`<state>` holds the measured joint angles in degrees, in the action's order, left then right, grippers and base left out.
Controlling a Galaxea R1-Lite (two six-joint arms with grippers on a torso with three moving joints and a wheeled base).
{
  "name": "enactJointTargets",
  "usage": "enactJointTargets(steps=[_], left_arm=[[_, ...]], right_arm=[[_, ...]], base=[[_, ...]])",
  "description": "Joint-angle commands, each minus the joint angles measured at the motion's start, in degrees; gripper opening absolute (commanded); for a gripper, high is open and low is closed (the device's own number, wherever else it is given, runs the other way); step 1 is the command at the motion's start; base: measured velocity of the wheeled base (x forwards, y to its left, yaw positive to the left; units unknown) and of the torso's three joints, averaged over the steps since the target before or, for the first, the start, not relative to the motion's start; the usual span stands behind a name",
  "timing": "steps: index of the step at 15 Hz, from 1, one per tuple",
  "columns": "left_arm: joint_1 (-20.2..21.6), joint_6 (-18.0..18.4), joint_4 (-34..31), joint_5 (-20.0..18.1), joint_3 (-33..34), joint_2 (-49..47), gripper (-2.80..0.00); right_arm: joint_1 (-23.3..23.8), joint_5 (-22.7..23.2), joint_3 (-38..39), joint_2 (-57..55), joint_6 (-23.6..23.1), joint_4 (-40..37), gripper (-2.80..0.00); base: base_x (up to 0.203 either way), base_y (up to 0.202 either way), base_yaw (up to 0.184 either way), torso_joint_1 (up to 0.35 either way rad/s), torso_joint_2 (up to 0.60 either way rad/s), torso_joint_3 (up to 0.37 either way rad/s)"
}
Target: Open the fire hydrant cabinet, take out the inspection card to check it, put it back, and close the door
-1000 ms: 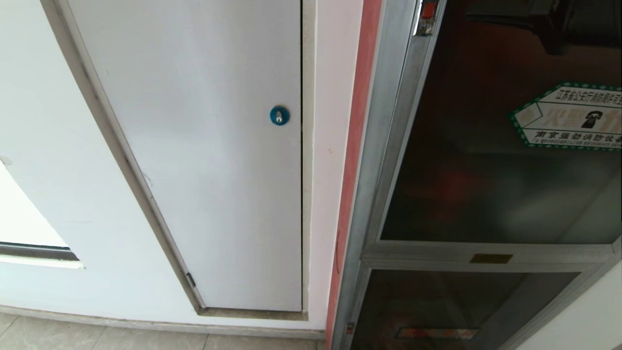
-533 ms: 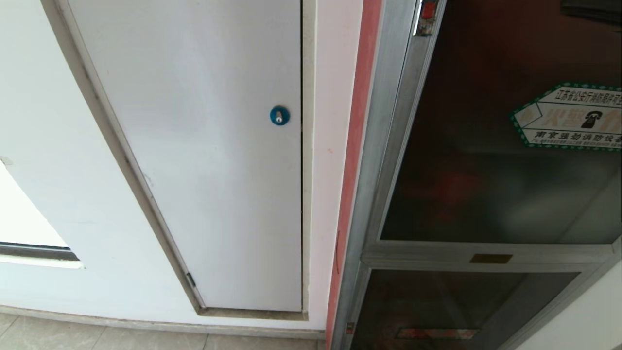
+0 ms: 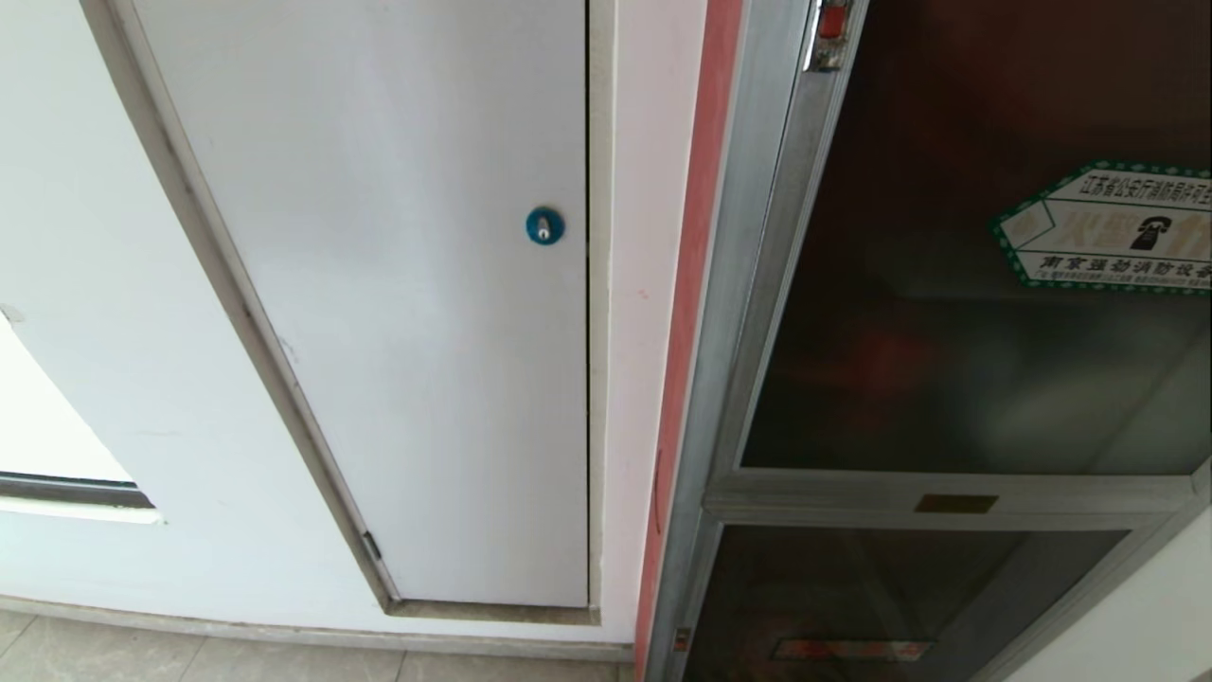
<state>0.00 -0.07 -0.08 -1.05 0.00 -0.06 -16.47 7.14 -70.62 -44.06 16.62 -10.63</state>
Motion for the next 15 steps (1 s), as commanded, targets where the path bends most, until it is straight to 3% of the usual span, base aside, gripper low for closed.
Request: enactJointTargets(steps=[1, 8, 15], left_arm=[[0.0, 0.0, 0.0, 0.0, 0.0, 0.0, -2.8], [0.0, 0.0, 0.0, 0.0, 0.0, 0.0, -2.8], [0.0, 0.0, 0.0, 0.0, 0.0, 0.0, -2.8]], right_arm=[[1.4, -1.2, 0.6, 9.1, 0.1, -1.7, -2.8], [13.5, -2.5, 5.5, 29.4, 0.1, -13.1, -2.8], [16.4, -3.8, 36.0, 43.2, -2.2, -11.3, -2.8]], base=[[0.0, 0.0, 0.0, 0.0, 0.0, 0.0], [0.0, 0.0, 0.0, 0.0, 0.0, 0.0], [0.0, 0.0, 0.0, 0.0, 0.0, 0.0]])
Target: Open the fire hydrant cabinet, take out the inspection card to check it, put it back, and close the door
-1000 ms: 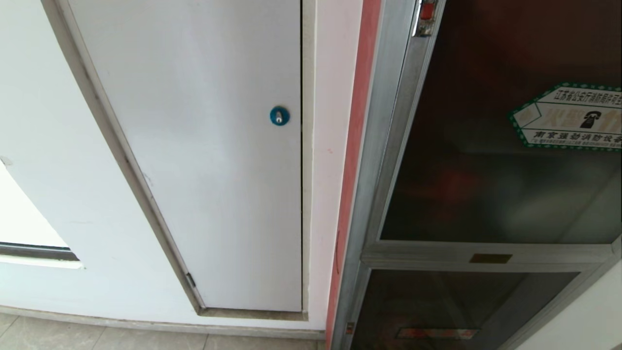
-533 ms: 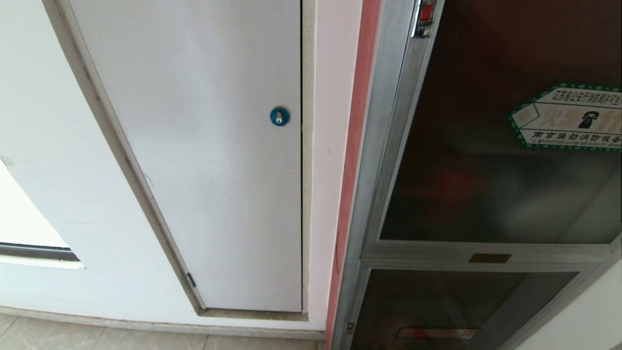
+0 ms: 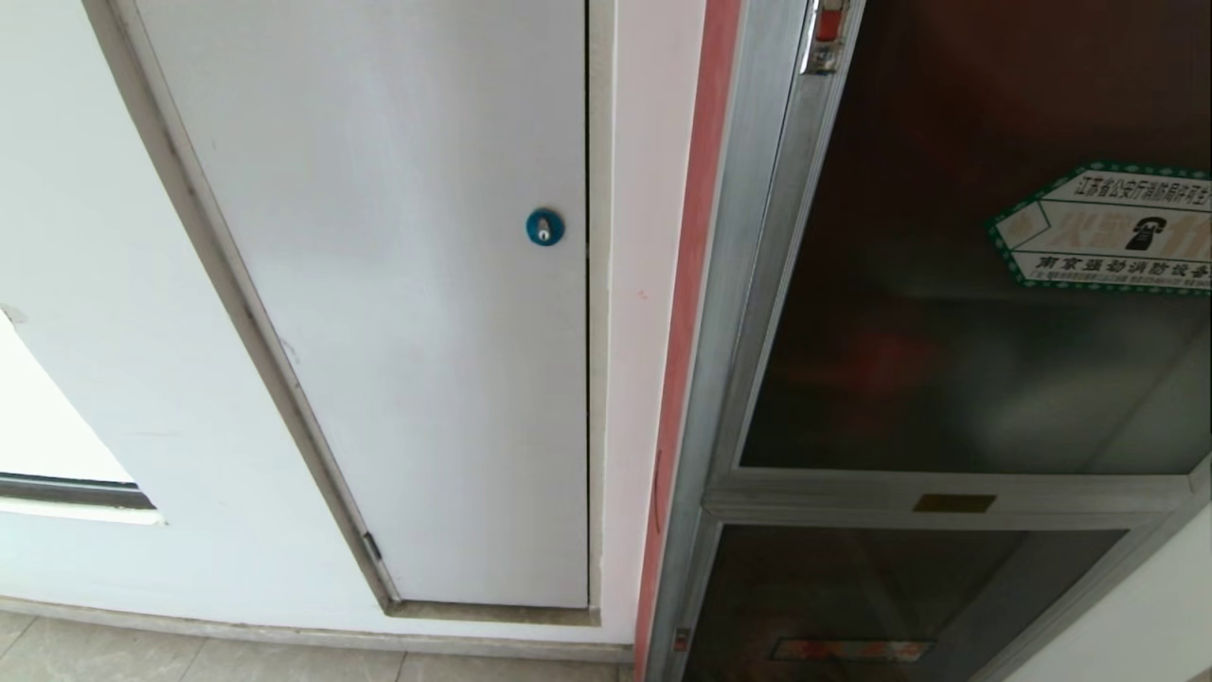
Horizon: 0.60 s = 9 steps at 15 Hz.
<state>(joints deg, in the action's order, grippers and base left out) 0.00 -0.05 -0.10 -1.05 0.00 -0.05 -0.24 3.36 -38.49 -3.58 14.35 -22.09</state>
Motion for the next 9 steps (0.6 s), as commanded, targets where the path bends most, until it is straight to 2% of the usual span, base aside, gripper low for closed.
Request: enactJointTargets(steps=[1, 5, 9], left_arm=[[0.0, 0.0, 0.0, 0.0, 0.0, 0.0, -2.8], [0.0, 0.0, 0.0, 0.0, 0.0, 0.0, -2.8], [0.0, 0.0, 0.0, 0.0, 0.0, 0.0, -2.8]], right_arm=[[0.2, -1.2, 8.4, 3.0, -0.4, 2.9, -2.8], [0.2, -2.9, 25.3, 3.4, -5.8, 18.6, -2.8], [0.2, -4.2, 38.0, 3.5, -12.9, 30.0, -2.8]], base=[[0.0, 0.0, 0.0, 0.0, 0.0, 0.0], [0.0, 0.0, 0.0, 0.0, 0.0, 0.0], [0.0, 0.0, 0.0, 0.0, 0.0, 0.0]])
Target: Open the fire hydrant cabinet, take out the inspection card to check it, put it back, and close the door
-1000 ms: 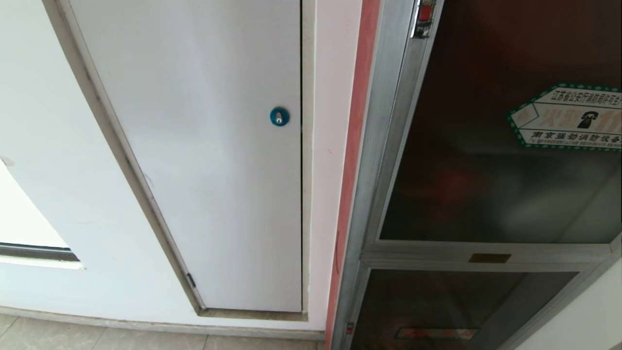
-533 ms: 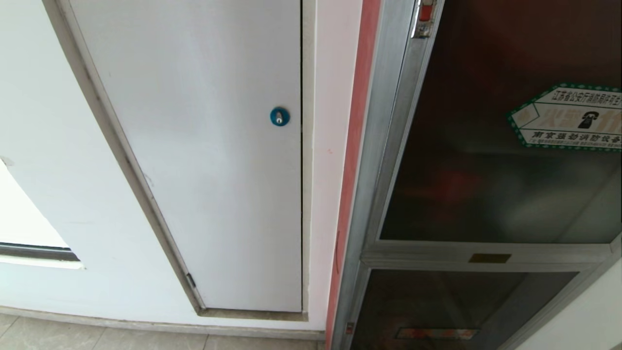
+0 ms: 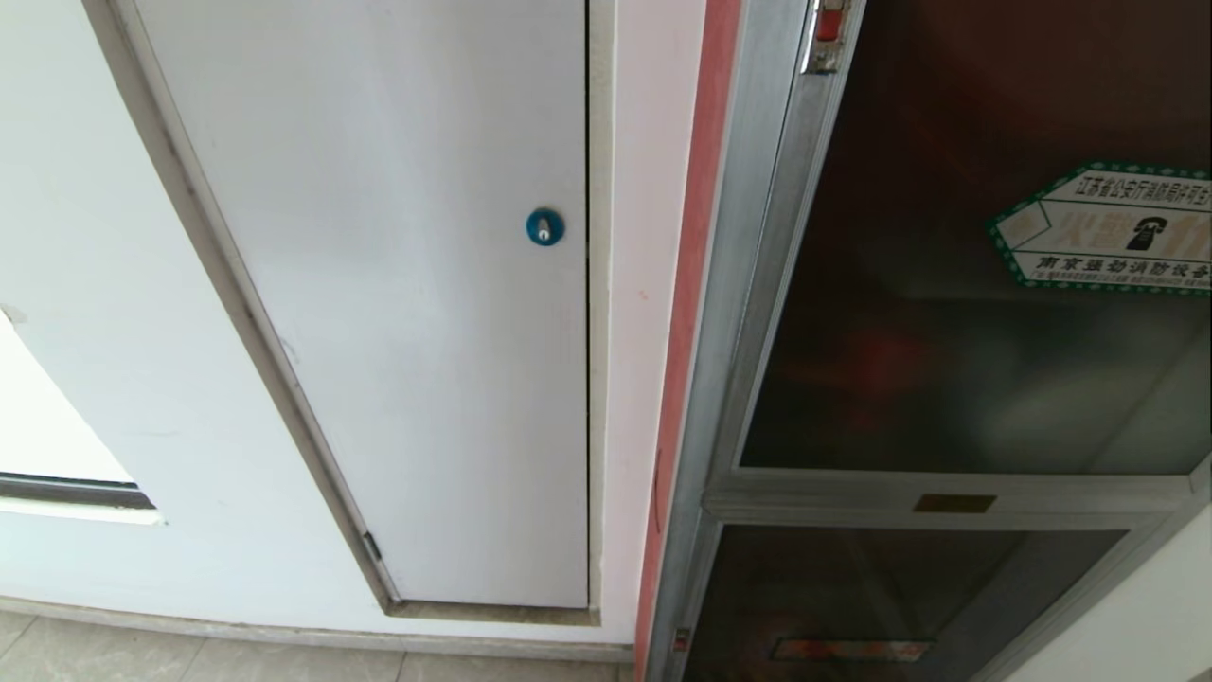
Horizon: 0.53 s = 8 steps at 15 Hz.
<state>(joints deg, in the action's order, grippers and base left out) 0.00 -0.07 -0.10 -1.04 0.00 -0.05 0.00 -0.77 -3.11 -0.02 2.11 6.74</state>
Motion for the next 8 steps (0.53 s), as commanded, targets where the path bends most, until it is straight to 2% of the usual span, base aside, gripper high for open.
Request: enactJointTargets(steps=[1, 8], left_arm=[[0.0, 0.0, 0.0, 0.0, 0.0, 0.0, -2.8], [0.0, 0.0, 0.0, 0.0, 0.0, 0.0, -2.8]], right_arm=[[0.0, -0.2, 3.2, -0.1, -1.4, 1.7, -2.8], [0.0, -0.3, 3.1, 0.0, -1.7, -6.9, -2.8]], base=[[0.0, 0.0, 0.0, 0.0, 0.0, 0.0], [0.0, 0.0, 0.0, 0.0, 0.0, 0.0]])
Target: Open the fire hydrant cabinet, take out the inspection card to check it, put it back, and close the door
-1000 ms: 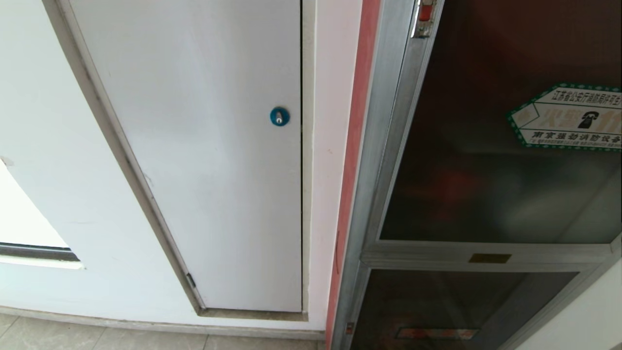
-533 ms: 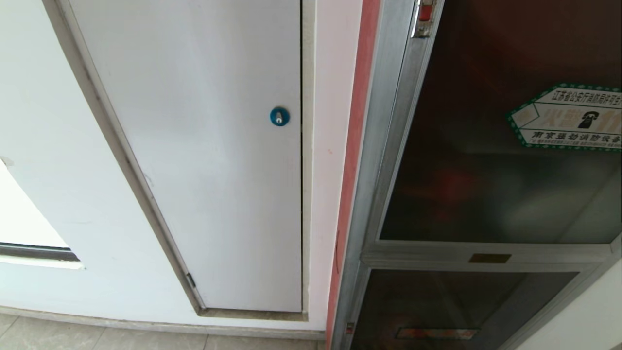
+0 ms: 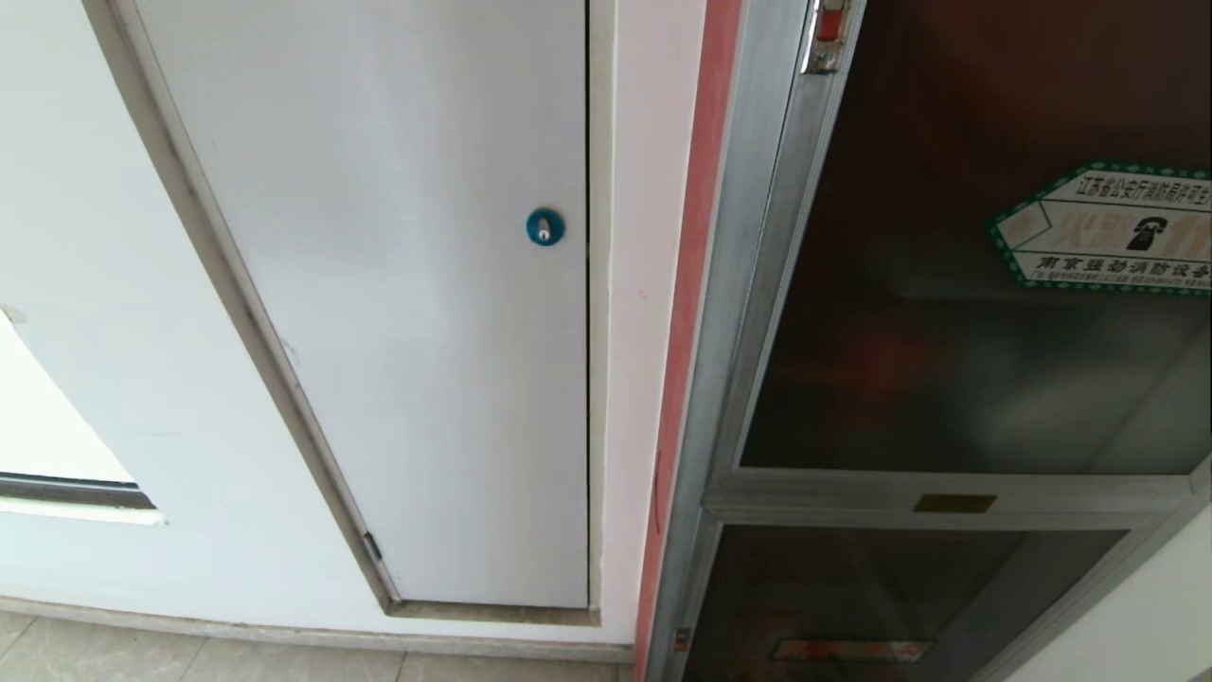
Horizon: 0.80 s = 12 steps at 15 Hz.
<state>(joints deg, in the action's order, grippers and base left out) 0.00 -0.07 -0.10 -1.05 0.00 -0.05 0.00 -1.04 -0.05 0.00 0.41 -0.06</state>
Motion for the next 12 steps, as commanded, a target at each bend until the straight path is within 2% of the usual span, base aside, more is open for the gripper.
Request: enactJointTargets(steps=[1, 6, 12], left_arm=[[0.0, 0.0, 0.0, 0.0, 0.0, 0.0, -2.8], [0.0, 0.0, 0.0, 0.0, 0.0, 0.0, -2.8], [0.0, 0.0, 0.0, 0.0, 0.0, 0.0, -2.8]], right_arm=[[0.0, 0.1, 0.0, -0.1, 0.3, -0.1, -2.8], [-0.1, -0.2, 0.0, -0.1, 3.3, 0.0, -2.8], [0.0, -0.2, 0.0, -0.1, 3.5, 0.1, -2.8]], base=[[0.0, 0.0, 0.0, 0.0, 0.0, 0.0], [0.0, 0.0, 0.0, 0.0, 0.0, 0.0], [0.0, 0.0, 0.0, 0.0, 0.0, 0.0]])
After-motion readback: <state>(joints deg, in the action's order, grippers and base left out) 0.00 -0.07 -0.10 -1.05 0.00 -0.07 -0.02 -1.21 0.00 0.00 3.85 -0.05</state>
